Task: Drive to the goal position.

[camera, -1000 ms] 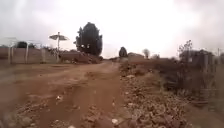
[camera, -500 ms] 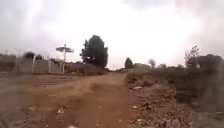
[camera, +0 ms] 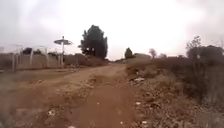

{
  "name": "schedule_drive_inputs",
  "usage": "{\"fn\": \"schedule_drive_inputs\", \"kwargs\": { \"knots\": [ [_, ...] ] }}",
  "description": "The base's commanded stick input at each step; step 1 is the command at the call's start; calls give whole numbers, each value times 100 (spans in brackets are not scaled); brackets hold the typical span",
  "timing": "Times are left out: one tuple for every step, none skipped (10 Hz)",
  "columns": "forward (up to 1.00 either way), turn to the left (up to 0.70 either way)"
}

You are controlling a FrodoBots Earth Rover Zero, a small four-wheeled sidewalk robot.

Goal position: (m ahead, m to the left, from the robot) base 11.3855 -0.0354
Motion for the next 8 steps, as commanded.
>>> {"fn": "schedule_drive_inputs", "kwargs": {
  "knots": [
    [50, 0],
    [50, 0],
    [50, 0],
    [50, 0],
    [50, 0],
    [50, 0],
    [50, 0],
    [50, 0]
  ]
}}
